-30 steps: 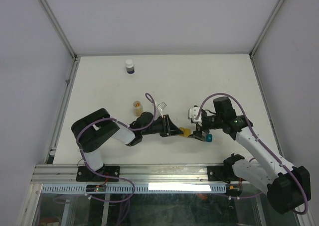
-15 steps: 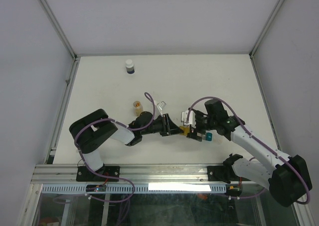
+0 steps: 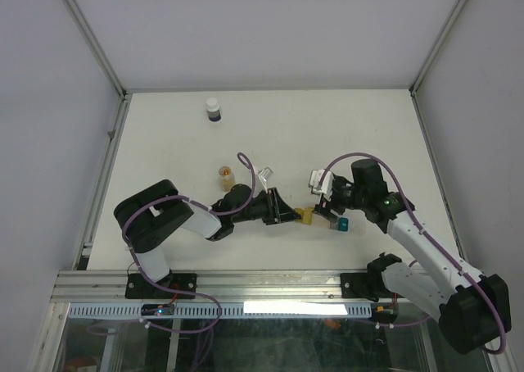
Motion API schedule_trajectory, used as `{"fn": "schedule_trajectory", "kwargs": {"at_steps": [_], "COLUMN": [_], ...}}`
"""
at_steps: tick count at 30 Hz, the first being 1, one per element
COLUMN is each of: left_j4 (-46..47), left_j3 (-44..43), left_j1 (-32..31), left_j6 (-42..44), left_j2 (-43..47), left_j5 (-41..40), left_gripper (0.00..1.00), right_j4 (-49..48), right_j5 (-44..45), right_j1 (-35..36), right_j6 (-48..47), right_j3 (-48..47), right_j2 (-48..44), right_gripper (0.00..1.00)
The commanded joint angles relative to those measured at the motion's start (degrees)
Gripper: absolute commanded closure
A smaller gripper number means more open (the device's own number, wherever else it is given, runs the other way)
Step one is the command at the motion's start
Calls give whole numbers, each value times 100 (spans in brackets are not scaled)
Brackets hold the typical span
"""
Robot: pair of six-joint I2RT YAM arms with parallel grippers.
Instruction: Sort the pills into containers
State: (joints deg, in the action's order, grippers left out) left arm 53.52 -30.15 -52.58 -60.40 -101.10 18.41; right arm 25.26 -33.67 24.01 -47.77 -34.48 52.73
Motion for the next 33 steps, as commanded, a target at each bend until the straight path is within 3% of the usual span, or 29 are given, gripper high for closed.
{"fn": "schedule_trajectory", "kwargs": {"at_steps": [1, 14, 21, 24, 29, 33], "left_j4": [67, -208, -218, -185, -99, 30], "left_j3": [-47, -215, -246, -267, -259, -327], "left_j1": [-58, -51, -21, 45, 295, 525], "left_j6": [199, 410, 450, 442, 417, 388], "left_j2": [295, 232, 133, 72, -31, -144], "left_j5": [121, 128, 92, 118, 160, 343], "left_gripper": [100, 100, 100, 100, 100, 98], "right_j4": [-501, -963, -900, -847, -450, -166], "right_j5": [234, 989, 768, 720, 389, -93], "right_j1": [-37, 133, 176, 155, -122, -450], "right_j6": [394, 976, 993, 1013, 1020, 896], "right_j3": [-207, -265, -292, -347, -596, -675], "right_j2": [76, 845, 888, 893, 663, 345], "right_gripper": [30, 49, 49, 46, 24, 17]}}
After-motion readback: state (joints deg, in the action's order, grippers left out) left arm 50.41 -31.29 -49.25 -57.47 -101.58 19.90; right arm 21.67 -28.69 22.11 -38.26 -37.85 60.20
